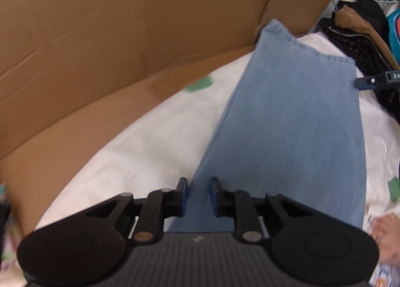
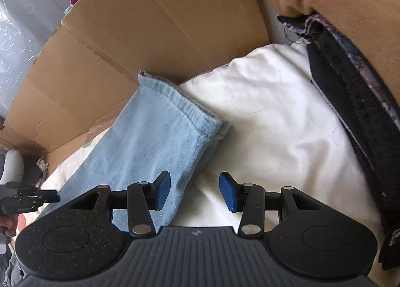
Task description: Fold clothes
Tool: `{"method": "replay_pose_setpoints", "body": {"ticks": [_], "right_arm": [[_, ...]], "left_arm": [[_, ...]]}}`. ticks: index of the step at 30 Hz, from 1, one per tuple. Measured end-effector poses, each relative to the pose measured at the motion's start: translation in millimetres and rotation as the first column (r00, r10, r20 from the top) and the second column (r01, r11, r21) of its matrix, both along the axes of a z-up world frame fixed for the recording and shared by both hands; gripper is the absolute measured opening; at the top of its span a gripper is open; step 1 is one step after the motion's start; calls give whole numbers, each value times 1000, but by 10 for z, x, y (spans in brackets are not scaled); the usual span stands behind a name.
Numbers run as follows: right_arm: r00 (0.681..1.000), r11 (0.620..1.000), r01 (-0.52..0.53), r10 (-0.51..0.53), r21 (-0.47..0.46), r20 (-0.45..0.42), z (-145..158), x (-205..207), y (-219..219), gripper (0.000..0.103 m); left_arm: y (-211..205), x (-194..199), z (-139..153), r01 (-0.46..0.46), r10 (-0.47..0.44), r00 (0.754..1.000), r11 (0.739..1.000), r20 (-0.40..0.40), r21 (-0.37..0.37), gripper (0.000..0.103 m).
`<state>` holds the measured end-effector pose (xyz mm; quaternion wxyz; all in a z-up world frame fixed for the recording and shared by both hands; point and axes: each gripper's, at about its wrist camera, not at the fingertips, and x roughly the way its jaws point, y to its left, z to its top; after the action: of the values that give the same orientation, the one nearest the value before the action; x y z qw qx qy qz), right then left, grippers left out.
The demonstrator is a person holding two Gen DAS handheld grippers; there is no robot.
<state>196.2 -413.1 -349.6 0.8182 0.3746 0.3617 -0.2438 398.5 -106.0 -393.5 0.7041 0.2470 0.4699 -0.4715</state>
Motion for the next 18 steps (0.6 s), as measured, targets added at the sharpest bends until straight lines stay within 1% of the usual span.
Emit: {"method": "replay_pose_setpoints", "body": {"ticks": [5, 8, 11, 12, 13, 14, 15, 16, 17, 18], "right_arm": [[1000, 1000, 13, -13, -18, 7, 1, -11, -91, 50], [1000, 999, 3, -3, -32, 9, 0, 12, -124, 50], [1000, 999, -11, 11, -45, 8, -5, 46, -153, 50], [1000, 999, -12, 13, -48, 8, -7, 58, -164, 50], [1000, 999, -13, 13, -52, 8, -9, 69, -176, 50], [1000, 999, -12, 13, -52, 9, -10, 78, -185, 50], [1000, 999, -11, 11, -52, 11, -11, 86, -193, 40], [1000, 998, -17, 18, -56, 13, -9, 99, -195, 34], [1000, 998, -25, 26, -59, 15, 0, 114, -191, 16], [999, 998, -33, 34, -62, 18, 11, 129, -187, 9]], "left_arm": [[-314, 5, -92, 11, -11, 1000, 999, -11, -43, 24], [-420, -2, -128, 20, -21, 1000, 998, -11, -62, 29], [-464, -15, -154, 27, -28, 1000, 997, -8, -73, 29], [-470, -12, -157, 28, -29, 1000, 997, -8, -76, 28], [-477, -9, -159, 29, -29, 1000, 997, -7, -78, 21], [-484, -6, -157, 31, -32, 999, 996, -6, -80, 16], [-491, -5, -151, 35, -36, 999, 996, -5, -82, 11], [-498, -3, -146, 39, -40, 999, 996, -4, -84, 8], [-497, -7, -134, 43, -43, 999, 995, -1, -87, 7], [-492, -16, -118, 47, -46, 999, 995, 4, -90, 7]]}}
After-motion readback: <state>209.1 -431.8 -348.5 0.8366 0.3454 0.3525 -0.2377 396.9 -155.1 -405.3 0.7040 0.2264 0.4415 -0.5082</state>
